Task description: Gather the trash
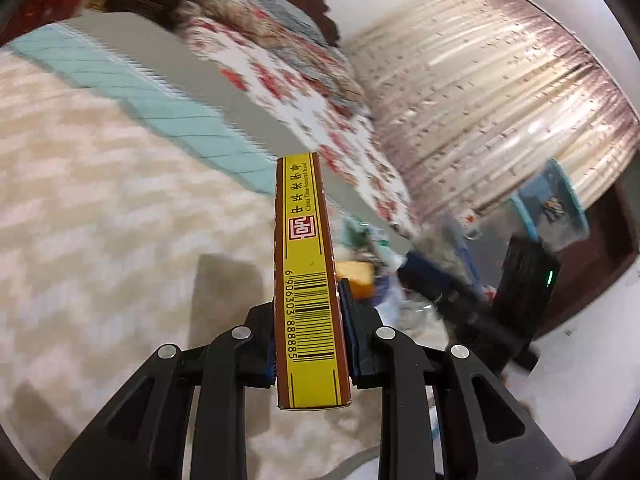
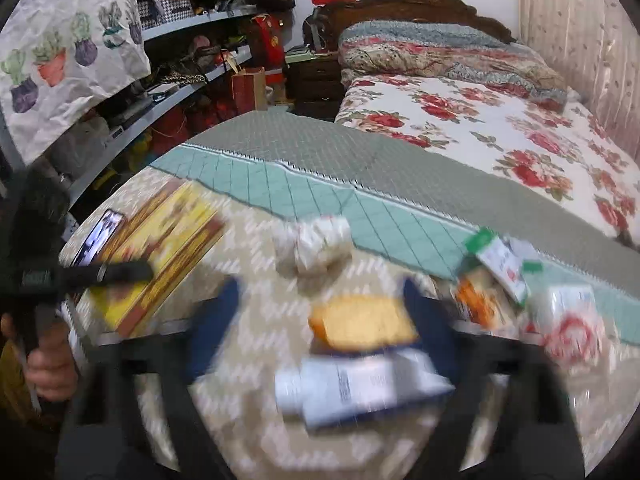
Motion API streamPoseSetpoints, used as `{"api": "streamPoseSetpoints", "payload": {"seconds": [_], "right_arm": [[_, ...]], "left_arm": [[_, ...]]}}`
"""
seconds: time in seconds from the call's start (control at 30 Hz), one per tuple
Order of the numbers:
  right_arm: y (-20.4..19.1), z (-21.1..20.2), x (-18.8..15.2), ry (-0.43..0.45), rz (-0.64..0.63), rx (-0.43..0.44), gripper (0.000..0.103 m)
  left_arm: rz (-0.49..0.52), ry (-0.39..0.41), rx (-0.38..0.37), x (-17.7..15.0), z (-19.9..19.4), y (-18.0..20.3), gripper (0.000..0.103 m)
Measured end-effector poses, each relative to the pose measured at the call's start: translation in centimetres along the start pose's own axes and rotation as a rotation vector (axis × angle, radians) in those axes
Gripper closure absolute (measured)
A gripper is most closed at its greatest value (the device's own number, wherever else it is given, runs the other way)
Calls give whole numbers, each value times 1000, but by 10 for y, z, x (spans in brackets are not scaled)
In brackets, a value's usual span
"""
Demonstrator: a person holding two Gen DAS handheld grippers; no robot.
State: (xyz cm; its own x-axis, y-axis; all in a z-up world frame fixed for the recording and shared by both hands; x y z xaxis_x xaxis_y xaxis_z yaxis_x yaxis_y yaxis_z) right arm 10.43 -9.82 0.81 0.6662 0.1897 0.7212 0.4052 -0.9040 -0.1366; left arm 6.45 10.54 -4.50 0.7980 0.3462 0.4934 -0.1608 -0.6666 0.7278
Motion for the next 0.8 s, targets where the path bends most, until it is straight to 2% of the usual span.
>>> {"api": "streamPoseSetpoints", "payload": {"seconds": [0.1, 0.17, 0.27, 0.33, 0.4, 0.43, 0.5, 0.63, 0.8], "right_arm": [[-2, 31, 18, -79, 13, -15, 16], [3, 62, 28, -162, 85, -12, 16], [13, 88, 35, -233, 191, 4, 18], [20, 106, 34, -285, 253, 9, 23], [22, 120, 28, -342, 276, 9, 42], [20, 124, 24, -360, 278, 10, 42], [10, 118, 20, -333, 236, 1, 48], [-13, 84, 19, -255, 161, 53, 50], [-36, 0, 2, -75, 75, 123, 50]], "left_arm": [[-11, 3, 27, -8, -8, -11, 81], [-16, -1, 31, -12, -8, -14, 81], [-11, -7, 28, -14, -10, -19, 81], [-5, -5, 31, -17, -13, -21, 81], [-5, -5, 31, -18, -13, -26, 81], [-7, -7, 29, -19, -13, -26, 81], [-13, -9, 28, -17, -14, -28, 81], [-12, -9, 20, -22, -18, -28, 81], [38, 5, -32, -28, -26, -8, 81]]}}
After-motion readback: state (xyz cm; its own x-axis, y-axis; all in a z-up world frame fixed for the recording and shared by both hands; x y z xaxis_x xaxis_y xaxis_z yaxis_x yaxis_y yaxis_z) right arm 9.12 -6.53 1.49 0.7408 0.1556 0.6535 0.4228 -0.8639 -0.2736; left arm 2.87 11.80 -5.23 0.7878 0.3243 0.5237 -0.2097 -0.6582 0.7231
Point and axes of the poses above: each gripper's, at about its wrist camera, not at the fingertips, and z roughly the way its jaws point, y to its right, x to its top, the point moved 2 cm from there along z, roughly the way its jaws point, and after that the axes turned 4 degrees about y, right-handed, at the moved point
